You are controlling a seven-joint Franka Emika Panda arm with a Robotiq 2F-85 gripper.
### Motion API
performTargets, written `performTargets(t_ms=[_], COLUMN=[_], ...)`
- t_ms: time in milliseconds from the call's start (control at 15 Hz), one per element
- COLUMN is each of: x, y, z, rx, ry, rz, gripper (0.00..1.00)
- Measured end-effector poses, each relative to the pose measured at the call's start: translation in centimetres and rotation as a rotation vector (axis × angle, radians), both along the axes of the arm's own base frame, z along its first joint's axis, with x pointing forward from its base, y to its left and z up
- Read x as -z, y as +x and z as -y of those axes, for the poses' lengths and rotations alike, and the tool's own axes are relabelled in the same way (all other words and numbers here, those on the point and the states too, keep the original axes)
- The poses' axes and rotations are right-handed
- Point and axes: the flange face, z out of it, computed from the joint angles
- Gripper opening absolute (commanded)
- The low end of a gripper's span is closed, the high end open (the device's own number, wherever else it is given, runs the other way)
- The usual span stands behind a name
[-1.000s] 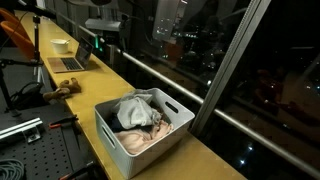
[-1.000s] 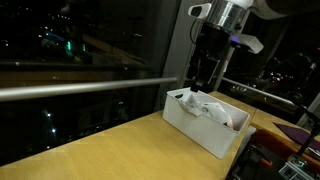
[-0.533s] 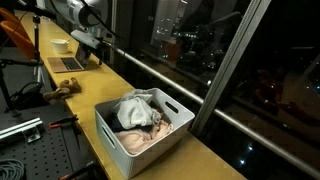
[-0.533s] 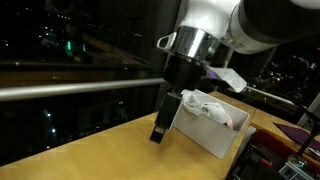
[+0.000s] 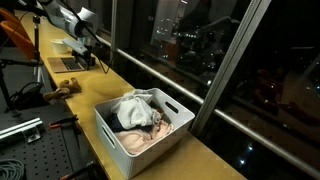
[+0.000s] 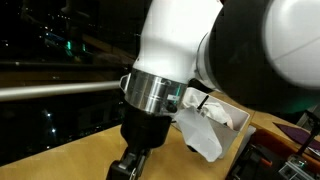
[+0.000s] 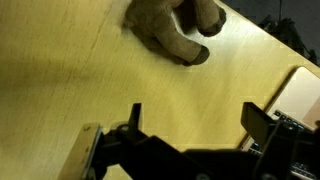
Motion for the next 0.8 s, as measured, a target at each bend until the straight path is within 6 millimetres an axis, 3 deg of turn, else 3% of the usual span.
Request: performTargets(t_ms=[533, 800], x=[0.5, 4.2], y=[0.7, 0.0], z=[0.1, -1.5], rx=[-0.048, -0.071], ry=[-0.162, -0.178], rz=[-0.096, -0.145], gripper=[1.0, 1.0])
